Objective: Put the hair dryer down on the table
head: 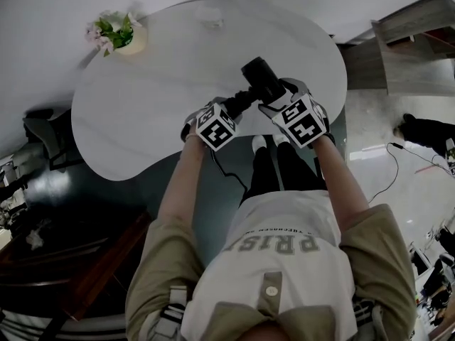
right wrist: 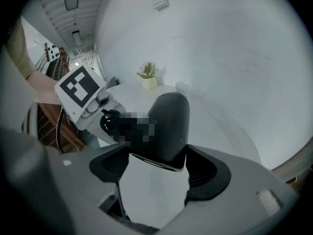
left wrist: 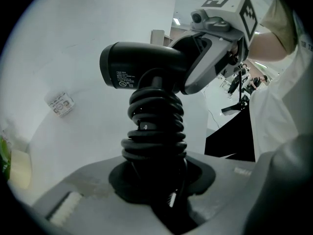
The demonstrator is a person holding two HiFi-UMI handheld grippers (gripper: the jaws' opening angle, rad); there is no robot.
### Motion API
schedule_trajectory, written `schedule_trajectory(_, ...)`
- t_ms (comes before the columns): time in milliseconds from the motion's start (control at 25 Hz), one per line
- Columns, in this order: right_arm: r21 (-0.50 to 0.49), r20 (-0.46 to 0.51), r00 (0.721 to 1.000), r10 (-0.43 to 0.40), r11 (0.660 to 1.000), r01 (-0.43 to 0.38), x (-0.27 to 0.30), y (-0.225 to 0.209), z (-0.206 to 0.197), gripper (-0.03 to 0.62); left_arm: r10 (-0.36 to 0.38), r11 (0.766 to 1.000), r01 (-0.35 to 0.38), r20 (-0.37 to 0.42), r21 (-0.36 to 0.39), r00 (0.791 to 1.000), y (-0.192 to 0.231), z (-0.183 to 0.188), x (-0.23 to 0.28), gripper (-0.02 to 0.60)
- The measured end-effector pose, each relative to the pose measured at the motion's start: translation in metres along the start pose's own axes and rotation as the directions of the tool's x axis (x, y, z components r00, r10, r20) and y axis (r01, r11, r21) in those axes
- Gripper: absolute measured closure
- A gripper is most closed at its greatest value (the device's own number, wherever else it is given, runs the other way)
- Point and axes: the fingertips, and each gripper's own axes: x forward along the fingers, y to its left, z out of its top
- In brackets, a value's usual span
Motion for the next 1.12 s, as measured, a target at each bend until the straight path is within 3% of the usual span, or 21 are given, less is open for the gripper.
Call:
schedule_trajectory(640,0.055,-0.051,0.999,-0.008,0.998,0.011,0.019,-0.009,-0.013,0.229,-0.061,0.998,0.06,-0.046,-0.016,0.997,0.006,-0.008,0.022,0.446)
schedule_trajectory(1120,0.129,-0.083,0.996,0.036,0.991,-0.025,0.027,-0.02,-0.03,0.237,-0.086,0.996,0.081,-0.175,-0.034,0.981,0.004,-0.008,0.024,0.445)
